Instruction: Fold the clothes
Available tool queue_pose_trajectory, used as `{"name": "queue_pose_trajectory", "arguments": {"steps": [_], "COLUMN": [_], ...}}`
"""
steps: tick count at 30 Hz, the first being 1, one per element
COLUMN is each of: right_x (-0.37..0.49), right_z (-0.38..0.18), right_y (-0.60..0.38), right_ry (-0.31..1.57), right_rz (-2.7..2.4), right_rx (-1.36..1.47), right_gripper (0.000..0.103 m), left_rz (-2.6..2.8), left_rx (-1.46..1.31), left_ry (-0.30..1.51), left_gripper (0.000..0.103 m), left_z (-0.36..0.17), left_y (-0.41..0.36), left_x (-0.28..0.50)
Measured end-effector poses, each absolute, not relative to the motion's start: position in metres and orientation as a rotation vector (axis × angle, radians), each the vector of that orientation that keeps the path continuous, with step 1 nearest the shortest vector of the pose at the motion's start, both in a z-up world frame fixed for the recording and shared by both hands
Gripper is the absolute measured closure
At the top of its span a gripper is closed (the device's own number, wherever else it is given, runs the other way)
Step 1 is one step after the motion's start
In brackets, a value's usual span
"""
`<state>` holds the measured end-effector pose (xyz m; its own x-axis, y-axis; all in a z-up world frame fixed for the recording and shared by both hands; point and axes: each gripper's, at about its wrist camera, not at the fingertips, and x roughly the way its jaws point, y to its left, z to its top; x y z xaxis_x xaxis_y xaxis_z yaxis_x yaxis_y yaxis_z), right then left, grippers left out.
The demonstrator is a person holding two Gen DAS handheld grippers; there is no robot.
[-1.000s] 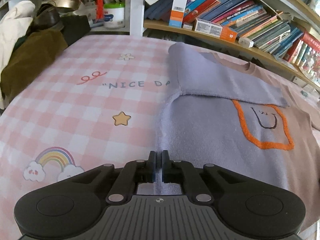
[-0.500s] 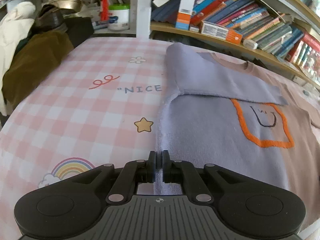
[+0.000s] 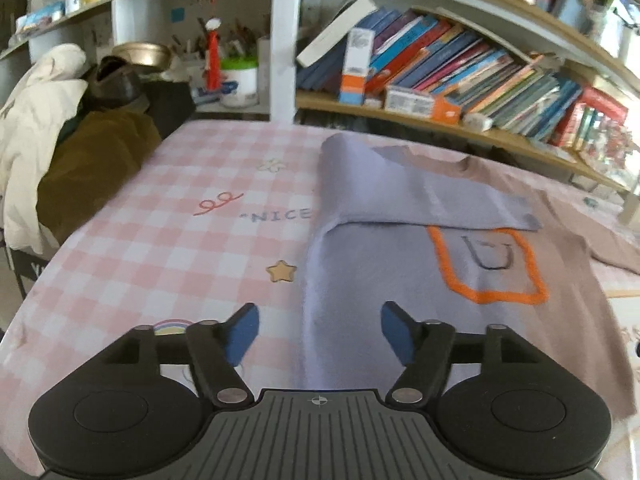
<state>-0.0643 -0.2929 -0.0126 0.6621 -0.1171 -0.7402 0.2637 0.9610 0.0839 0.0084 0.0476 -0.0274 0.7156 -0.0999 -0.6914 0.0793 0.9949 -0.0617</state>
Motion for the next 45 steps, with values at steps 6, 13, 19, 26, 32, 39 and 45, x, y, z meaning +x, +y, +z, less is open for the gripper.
{"name": "queue_pose_trajectory", "arguments": {"steps": [6, 13, 19, 26, 32, 39, 45], "right_x": [-0.082, -0.09, -0.09, -0.079, -0.053, -0.013, 0.021], "right_z": [-0.007, -0.008, -0.009, -0.011, -0.013, -0.014, -0.024], "right_y": [-0.3, -0.318, -0.339, -0.39, -0.45, -0.51, -0.544], "right_ry": [0.814, 0.833, 0.839, 0.836, 0.827, 0.8, 0.791], "right_rz": [-0.26, -0.303, -0.315, -0.338, -0.318, -0.277, -0.29], "right_rx": [0.191, 0.193, 0.186, 0.184, 0.172, 0.13, 0.119], "right_gripper": [0.04, 0.036, 0.028, 0.021, 0.021, 0.021, 0.024], "left_rz": [-0.137, -0.135, -0.114, -0.095, -0.07, -0.028, 0.026], "left_rx": [0.009, 0.001, -0.001, 0.006, 0.004, 0.004, -0.003], "left_ry": [0.754, 0.789, 0.808, 0.835, 0.844, 0.851, 0.87], "left_gripper": [0.012, 0.011, 0.01, 0.01, 0.005, 0.004, 0.004], "left_z": [-0.021, -0.031, -0.037, -0.042, -0.044, -0.045, -0.044], "left_y": [0.031, 0.023, 0.008, -0.033, -0.079, -0.127, -0.147], "left_x": [-0.017, -0.021, -0.019, -0.012, -0.013, -0.021, -0.029]}}
